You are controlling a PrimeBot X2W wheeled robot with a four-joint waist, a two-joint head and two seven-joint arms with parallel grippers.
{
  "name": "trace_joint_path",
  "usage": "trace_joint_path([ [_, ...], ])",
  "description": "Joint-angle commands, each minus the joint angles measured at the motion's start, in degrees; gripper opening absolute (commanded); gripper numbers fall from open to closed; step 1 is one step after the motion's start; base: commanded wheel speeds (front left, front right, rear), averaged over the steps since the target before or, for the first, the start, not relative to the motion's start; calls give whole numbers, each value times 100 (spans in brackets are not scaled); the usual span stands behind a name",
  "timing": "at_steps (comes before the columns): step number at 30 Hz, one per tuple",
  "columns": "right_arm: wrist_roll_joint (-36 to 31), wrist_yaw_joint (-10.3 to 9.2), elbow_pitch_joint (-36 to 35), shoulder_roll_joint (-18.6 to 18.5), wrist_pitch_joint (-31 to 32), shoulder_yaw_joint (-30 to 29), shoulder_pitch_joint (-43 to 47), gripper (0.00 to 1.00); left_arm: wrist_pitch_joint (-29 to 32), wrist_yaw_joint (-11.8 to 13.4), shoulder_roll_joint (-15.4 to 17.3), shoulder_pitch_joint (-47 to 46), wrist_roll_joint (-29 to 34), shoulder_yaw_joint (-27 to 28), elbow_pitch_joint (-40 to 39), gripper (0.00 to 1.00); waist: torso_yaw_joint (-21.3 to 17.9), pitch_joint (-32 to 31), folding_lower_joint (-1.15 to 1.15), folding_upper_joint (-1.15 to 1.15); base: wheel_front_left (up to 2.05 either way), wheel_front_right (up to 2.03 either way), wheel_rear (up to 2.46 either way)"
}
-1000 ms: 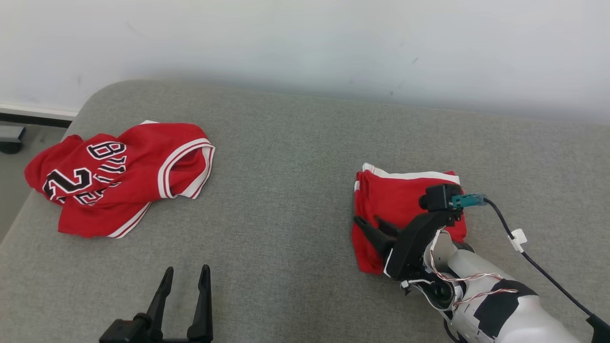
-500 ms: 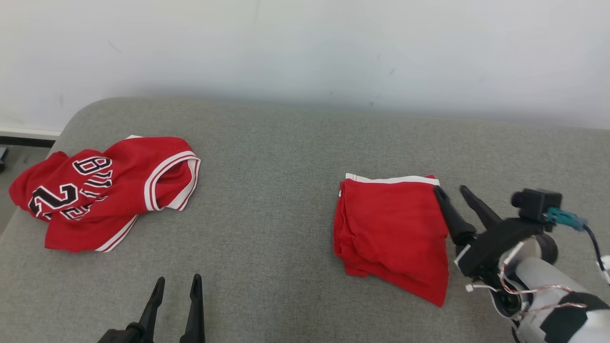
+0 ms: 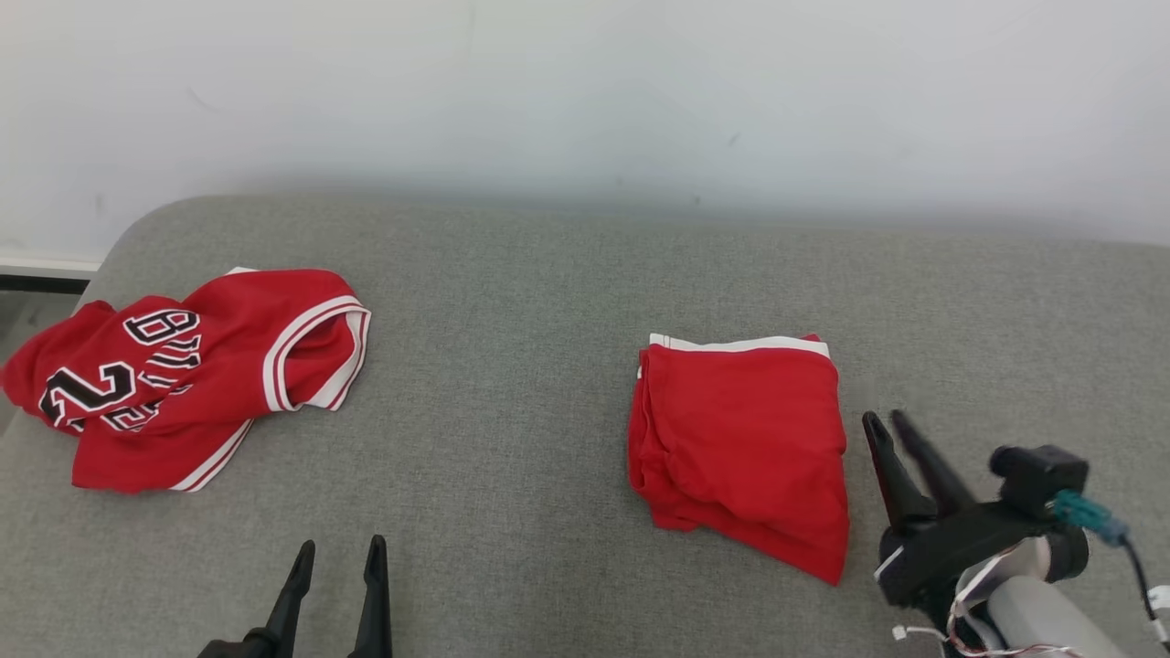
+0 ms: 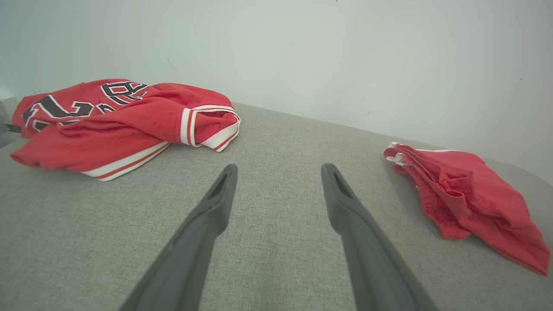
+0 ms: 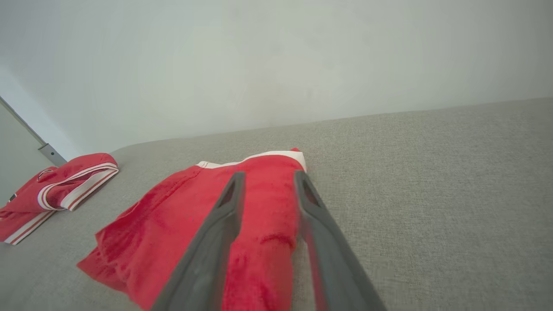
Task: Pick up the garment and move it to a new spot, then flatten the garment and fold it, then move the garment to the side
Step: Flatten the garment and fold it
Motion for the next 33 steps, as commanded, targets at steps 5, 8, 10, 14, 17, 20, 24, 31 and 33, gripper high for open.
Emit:
trace_joint_path([
  [5, -1026, -9, 145, 351, -6, -85, -45, 0, -8, 10, -3, -64, 29, -92, 55, 100, 182, 84, 0, 0, 0, 0, 0],
  [8, -1295, -9, 405, 562, -7, -106, -206, 0, -8, 9, -4, -110, -2, -121, 88, 100, 314, 132, 0, 0, 0, 0, 0],
  [10, -1369, -9, 520, 627, -6, -103, -263, 0, -8, 9, -3, -123, -22, -131, 98, 100, 357, 144, 0, 0, 0, 0, 0],
  [14, -1563, -9, 1008, 851, -7, -107, -541, 0, -8, 9, -4, -177, -75, -214, 131, 100, 561, 217, 0, 0, 0, 0, 0],
  [17, -1688, -9, 1351, 983, -7, -131, -764, 0, -8, 20, -4, -277, -128, -288, 135, 100, 701, 289, 0, 0, 0, 0, 0],
  [20, -1807, -9, 1648, 1133, -8, -136, -933, 0, -8, 41, -5, -314, -188, -332, 132, 100, 805, 359, 0, 0, 0, 0, 0],
  [24, -1963, -9, 1849, 1374, -7, -33, -1040, 0, -8, 64, -5, -373, -228, -397, 130, 100, 896, 420, 0, 0, 0, 0, 0],
  [31, -2072, -9, 1849, 1693, -8, 302, -942, 0, -8, 73, -4, -381, -244, -368, 167, 100, 907, 455, 0, 0, 0, 0, 0],
  [33, -2048, -9, 1856, 1730, -7, 370, -928, 0, -8, 81, -4, -387, -236, -369, 171, 100, 886, 444, 0, 0, 0, 0, 0],
])
